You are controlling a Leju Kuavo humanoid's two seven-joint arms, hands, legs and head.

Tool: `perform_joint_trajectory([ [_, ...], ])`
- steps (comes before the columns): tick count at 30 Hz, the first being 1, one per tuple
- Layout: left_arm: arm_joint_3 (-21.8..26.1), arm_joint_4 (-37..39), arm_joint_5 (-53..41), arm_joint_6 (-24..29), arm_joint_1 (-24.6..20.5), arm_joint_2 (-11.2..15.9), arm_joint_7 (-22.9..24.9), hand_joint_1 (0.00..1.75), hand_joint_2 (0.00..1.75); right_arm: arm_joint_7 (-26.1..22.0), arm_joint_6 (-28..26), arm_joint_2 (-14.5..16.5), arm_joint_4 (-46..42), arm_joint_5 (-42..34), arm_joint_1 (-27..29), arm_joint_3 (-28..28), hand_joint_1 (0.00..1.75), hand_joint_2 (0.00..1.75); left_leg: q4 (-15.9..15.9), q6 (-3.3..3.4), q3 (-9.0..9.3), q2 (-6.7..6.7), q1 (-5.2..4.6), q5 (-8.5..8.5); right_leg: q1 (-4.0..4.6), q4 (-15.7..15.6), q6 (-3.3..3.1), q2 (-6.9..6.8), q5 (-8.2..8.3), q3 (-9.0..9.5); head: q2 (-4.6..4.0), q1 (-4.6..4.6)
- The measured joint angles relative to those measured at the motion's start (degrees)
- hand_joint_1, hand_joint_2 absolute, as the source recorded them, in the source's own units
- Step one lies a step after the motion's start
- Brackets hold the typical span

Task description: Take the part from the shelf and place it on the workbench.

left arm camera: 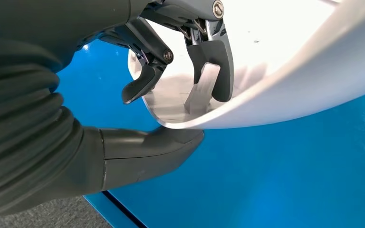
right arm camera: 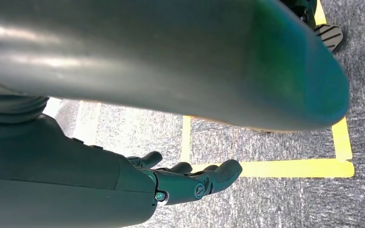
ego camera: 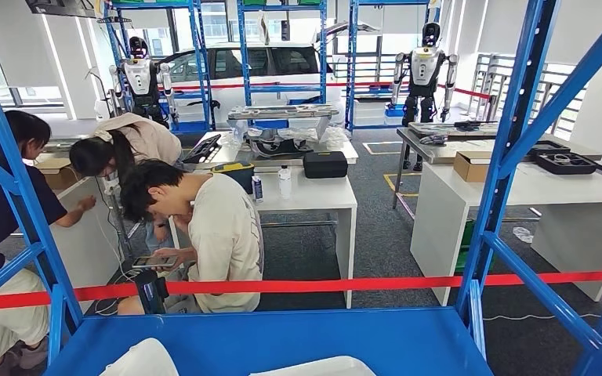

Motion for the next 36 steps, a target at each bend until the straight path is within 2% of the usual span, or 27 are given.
perform_joint_trajectory([
  [30, 0.17, -0.36, 0.27, 1.78, 0.76, -0.01, -2.08, 1.75, 1.75, -0.16, 0.00, -0.02, 0.00, -0.38, 0.01, 0.00, 0.00, 0.00, 0.00, 0.00, -0.01, -0.01, -0.01, 0.00, -0.01, 0.00, 0.01, -0.01, -0.01, 0.02, 0.00, 0.00],
  [36, 1.36, -2.26, 0.94, 5.40, 0.37, 0.61, -3.26, 1.75, 1.75, -0.27, 0.00, -0.05, 0.00, -0.55, 0.03, -0.04, 0.00, 0.00, 0.01, -0.03, -0.04, 0.01, 0.00, 0.04, 0.01, 0.01, 0.01, 0.00, 0.02, -0.09, 0.00, 0.01],
])
